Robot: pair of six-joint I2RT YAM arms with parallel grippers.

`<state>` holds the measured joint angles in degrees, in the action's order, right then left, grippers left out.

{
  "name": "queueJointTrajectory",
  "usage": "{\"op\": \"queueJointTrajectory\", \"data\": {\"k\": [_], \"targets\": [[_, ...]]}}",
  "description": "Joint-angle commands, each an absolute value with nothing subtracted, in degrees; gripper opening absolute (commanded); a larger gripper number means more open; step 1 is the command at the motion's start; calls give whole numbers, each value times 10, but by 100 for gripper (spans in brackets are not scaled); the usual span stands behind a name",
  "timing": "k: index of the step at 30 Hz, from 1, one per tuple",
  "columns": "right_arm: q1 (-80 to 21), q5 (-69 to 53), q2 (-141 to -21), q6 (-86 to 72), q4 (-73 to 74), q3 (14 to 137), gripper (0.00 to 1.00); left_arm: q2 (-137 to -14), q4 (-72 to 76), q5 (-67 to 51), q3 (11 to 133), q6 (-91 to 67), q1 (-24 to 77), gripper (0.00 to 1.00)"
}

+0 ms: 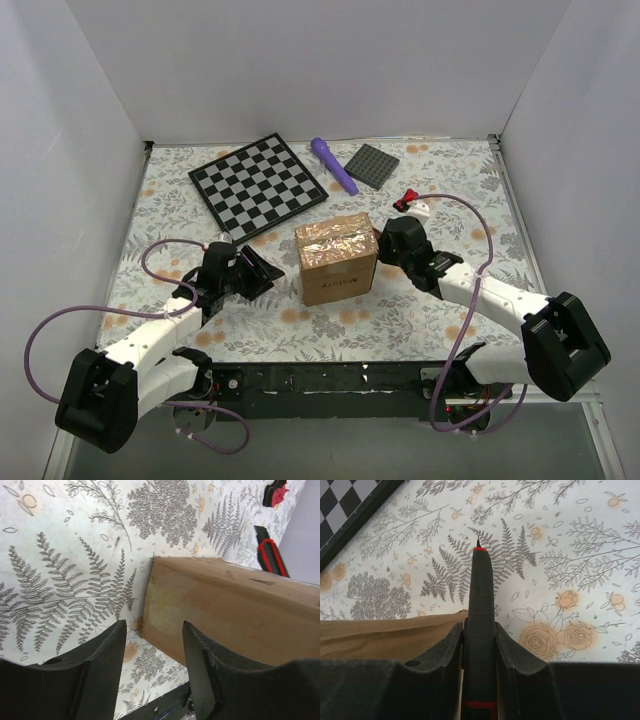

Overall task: Unpack the express box
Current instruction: Move the express box to the center of the board.

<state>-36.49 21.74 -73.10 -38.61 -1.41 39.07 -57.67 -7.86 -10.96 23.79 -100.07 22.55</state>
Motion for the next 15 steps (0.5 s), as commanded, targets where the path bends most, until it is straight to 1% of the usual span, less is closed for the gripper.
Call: {"op": "queueJointTrajectory", "data": {"k": [1, 5, 10, 15], "targets": [[-409, 221, -722, -395, -20, 389, 1, -574, -57, -141, 252, -1003, 221, 47], [-456, 238, -720, -432, -1, 390, 1, -584, -60, -163, 269, -977, 222, 50], [-504, 247, -729, -466, -1, 395, 1, -587, -53, -176, 276, -981, 222, 50], [-512, 268, -738, -470, 25, 406, 1, -587, -69, -149, 285, -970, 222, 50]]}}
